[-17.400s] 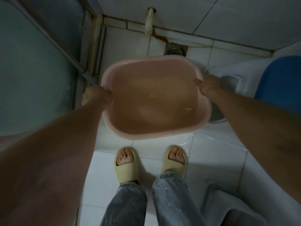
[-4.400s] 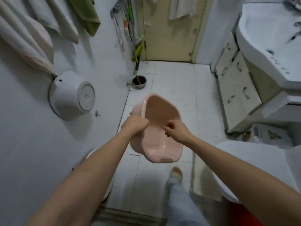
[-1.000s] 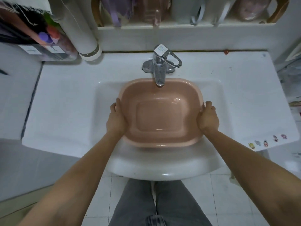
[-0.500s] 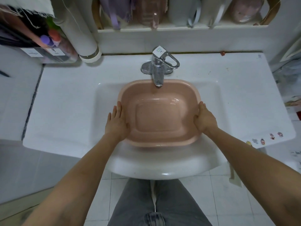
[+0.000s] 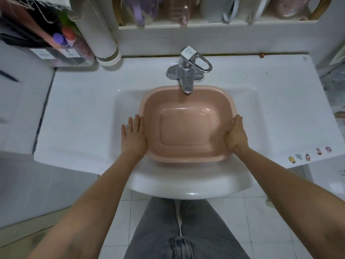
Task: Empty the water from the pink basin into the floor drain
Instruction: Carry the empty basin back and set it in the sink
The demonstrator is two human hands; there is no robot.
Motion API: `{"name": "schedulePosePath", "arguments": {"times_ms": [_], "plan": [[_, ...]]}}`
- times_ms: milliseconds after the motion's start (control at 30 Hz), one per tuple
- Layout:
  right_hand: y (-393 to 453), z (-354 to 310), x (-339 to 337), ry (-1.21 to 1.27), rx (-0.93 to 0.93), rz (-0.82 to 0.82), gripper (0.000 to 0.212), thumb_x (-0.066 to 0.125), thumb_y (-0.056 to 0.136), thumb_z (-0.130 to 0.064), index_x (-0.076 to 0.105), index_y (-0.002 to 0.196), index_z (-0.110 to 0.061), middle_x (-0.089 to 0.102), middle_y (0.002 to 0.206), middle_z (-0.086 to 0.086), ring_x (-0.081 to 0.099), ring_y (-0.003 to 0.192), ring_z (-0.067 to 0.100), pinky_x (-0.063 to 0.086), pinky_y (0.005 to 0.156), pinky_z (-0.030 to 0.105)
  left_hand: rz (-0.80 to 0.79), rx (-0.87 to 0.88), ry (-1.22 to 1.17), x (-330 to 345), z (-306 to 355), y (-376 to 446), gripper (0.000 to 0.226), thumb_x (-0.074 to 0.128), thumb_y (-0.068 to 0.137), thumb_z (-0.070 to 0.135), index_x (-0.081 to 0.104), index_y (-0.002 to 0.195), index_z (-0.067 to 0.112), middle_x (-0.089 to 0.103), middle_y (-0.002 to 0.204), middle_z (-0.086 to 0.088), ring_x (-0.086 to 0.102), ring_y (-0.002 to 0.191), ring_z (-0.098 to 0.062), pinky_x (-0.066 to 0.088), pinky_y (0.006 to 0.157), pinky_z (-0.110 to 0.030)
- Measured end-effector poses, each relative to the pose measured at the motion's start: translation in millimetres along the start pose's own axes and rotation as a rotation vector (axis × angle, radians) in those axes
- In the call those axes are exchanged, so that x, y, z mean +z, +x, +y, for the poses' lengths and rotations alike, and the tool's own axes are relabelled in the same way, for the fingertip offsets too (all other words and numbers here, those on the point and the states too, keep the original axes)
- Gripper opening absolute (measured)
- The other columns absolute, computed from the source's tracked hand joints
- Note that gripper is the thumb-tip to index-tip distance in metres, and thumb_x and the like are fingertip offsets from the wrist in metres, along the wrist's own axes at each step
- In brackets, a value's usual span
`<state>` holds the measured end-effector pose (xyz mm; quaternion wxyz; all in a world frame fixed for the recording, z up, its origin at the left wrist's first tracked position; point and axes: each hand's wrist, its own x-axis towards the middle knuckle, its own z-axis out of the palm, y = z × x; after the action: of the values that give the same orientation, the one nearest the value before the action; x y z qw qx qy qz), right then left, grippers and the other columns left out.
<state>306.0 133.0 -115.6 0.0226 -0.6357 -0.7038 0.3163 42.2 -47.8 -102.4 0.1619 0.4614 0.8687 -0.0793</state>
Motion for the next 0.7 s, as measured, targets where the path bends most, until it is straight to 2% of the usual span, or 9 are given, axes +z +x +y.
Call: {"name": "schedulePosePath", "arguments": {"times_ms": [100,200,300,400,467,567,700], "plan": [[-3,-3,1,-0.046,-0.005,-0.016,0.065,0.039,0.084,0.001,0.019,0.145,0.0,0.025,0.154,0.015,0.047,0.127,0.037,0.042,0.095,0.043,0.015,-0.03,0.046,0,-5,0,0.067,0.03,0.098,0.017,-0.007,0.153,0.01,-0.008,0.162,-0.004,-0.009,0.15,-0.027,-0.005,0.119,-0.05],[-7,0,5,-0.058,-0.045,-0.008,0.06,0.039,0.086,-0.003,0.022,0.143,-0.003,0.034,0.15,0.014,0.053,0.118,0.04,0.044,0.092,0.045,0.027,-0.054,0.055,-1,-10,1,0.069,0.031,0.095,0.014,-0.006,0.153,0.011,-0.006,0.163,-0.003,-0.008,0.15,-0.027,-0.006,0.118,-0.052],[-8,0,6,-0.053,-0.048,-0.003,0.054,0.039,0.09,-0.011,0.024,0.141,-0.006,0.038,0.147,0.014,0.053,0.118,0.039,0.044,0.095,0.046,0.009,-0.048,0.026,-2,-12,4,0.071,0.034,0.095,0.013,-0.007,0.153,0.011,-0.008,0.163,-0.003,-0.008,0.15,-0.026,-0.005,0.119,-0.051],[-5,-1,4,-0.063,-0.04,-0.017,0.057,0.043,0.087,-0.009,0.023,0.14,-0.005,0.039,0.146,0.015,0.052,0.12,0.039,0.044,0.095,0.047,-0.013,-0.048,-0.019,-2,-10,5,0.075,0.037,0.094,0.011,-0.009,0.153,0.009,-0.01,0.162,-0.005,-0.008,0.15,-0.024,-0.004,0.119,-0.05],[-4,0,2,-0.064,-0.029,-0.013,0.06,0.042,0.087,-0.007,0.021,0.142,-0.006,0.036,0.149,0.013,0.052,0.12,0.039,0.044,0.094,0.046,-0.01,-0.041,-0.018,-2,-7,4,0.075,0.037,0.094,0.011,-0.01,0.153,0.009,-0.011,0.162,-0.005,-0.008,0.15,-0.023,-0.005,0.119,-0.05],[-4,2,-1,-0.095,-0.006,-0.007,0.072,0.043,0.086,-0.002,0.01,0.15,-0.01,0.018,0.159,0.005,0.048,0.127,0.036,0.042,0.098,0.044,-0.029,-0.017,0.006,0,-2,3,0.073,0.036,0.096,0.016,-0.01,0.153,0.009,-0.011,0.162,-0.004,-0.009,0.15,-0.023,-0.006,0.117,-0.052],[-4,1,-1,-0.099,0.013,0.017,0.078,0.042,0.087,-0.001,0.003,0.153,-0.011,0.007,0.162,0.004,0.04,0.137,0.032,0.04,0.103,0.045,-0.042,-0.028,-0.002,0,4,0,0.073,0.035,0.096,0.017,-0.011,0.153,0.01,-0.012,0.162,-0.004,-0.01,0.15,-0.023,-0.007,0.117,-0.053]]}}
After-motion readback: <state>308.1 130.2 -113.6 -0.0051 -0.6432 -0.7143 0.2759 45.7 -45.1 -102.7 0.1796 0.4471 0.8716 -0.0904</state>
